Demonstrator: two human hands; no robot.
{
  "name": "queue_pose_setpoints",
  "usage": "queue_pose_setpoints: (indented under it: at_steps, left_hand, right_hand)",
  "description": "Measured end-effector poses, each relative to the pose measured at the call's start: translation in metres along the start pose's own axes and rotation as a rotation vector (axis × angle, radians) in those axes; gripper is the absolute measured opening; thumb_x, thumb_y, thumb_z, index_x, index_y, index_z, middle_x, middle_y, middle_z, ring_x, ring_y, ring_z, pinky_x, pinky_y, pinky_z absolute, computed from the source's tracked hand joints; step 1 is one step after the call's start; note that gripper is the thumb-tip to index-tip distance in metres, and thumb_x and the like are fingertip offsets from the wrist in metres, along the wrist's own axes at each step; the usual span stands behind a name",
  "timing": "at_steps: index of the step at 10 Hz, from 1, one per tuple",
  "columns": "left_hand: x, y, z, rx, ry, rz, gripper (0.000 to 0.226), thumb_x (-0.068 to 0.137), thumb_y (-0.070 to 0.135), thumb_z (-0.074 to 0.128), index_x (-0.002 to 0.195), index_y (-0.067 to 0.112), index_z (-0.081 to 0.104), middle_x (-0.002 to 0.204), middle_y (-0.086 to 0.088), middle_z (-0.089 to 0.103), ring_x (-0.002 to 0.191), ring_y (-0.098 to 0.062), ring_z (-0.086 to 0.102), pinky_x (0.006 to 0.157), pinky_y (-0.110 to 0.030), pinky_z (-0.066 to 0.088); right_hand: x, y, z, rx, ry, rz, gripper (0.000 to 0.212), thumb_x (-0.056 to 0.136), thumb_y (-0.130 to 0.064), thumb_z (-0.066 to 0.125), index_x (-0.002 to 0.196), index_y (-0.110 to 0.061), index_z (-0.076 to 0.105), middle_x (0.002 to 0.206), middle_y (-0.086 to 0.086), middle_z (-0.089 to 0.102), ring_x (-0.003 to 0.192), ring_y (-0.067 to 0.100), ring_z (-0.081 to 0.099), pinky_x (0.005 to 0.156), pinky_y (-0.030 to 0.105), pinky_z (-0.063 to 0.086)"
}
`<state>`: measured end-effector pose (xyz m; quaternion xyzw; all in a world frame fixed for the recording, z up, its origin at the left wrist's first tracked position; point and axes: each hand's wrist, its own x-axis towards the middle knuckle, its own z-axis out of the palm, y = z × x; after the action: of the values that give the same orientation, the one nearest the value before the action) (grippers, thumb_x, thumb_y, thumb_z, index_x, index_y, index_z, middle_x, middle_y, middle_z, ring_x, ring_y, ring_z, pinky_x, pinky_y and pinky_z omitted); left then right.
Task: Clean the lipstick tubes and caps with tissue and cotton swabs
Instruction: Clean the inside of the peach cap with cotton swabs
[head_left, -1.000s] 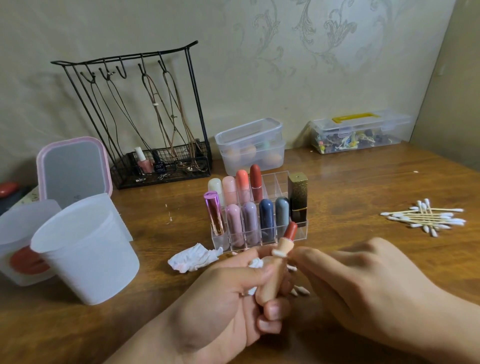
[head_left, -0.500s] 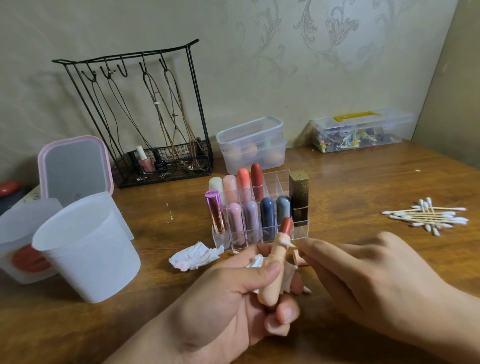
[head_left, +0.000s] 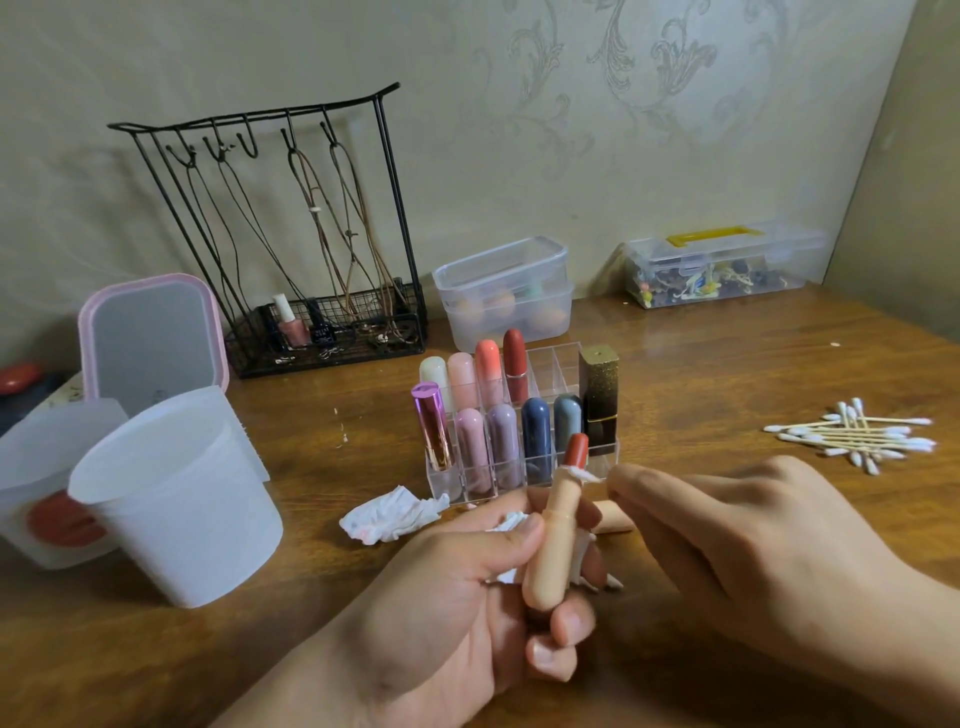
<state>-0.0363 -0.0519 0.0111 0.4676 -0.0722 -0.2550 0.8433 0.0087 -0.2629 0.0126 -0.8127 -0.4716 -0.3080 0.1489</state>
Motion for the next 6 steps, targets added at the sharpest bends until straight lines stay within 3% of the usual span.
queue_pose_setpoints:
  at_steps: [3,6]
  left_hand:
    - [-0.001,0.003,-0.002,0.006,0.018,-0.024,0.027,0.086,0.02,0.053,0.106,0.016,0.072,0.094,-0.011,0.061,0.068,-0.016,0.064,0.055,-0.024,0.052]
    - [-0.001,0.003,-0.012,0.037,-0.002,0.002,0.037,0.097,0.02,0.05,0.131,0.005,0.053,0.106,-0.015,0.058,0.079,-0.018,0.065,0.063,-0.025,0.052]
  right_hand:
    - [0.0,0.0,-0.002,0.075,-0.037,-0.021,0.041,0.103,-0.039,0.039,0.104,-0.014,0.072,0.059,-0.004,0.057,0.042,0.022,0.04,0.034,0.032,0.034]
    - [-0.003,0.002,-0.004,0.017,-0.013,0.037,0.031,0.1,-0.026,0.045,0.091,-0.01,0.071,0.058,-0.001,0.056,0.041,0.027,0.041,0.034,0.035,0.033]
